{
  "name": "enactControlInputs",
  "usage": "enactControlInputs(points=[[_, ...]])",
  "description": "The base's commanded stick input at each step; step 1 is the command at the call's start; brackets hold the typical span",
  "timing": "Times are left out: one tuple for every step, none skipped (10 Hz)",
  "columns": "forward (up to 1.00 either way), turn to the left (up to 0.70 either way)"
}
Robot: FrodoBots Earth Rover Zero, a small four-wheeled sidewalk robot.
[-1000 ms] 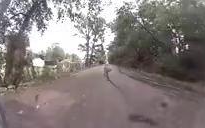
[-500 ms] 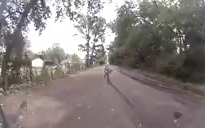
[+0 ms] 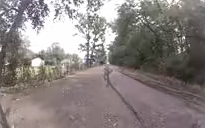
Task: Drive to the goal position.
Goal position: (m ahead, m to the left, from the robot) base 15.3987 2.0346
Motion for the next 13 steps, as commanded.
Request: enactControlInputs(points=[[0.70, 0.00], [0.70, 0.00], [0.70, 0.00], [0.70, 0.00], [0.70, 0.00], [0.70, 0.00], [0.70, 0.00], [0.70, 0.00], [0.70, 0.00], [0.70, 0.00], [0.70, 0.00], [0.70, 0.00], [0.70, 0.00]])
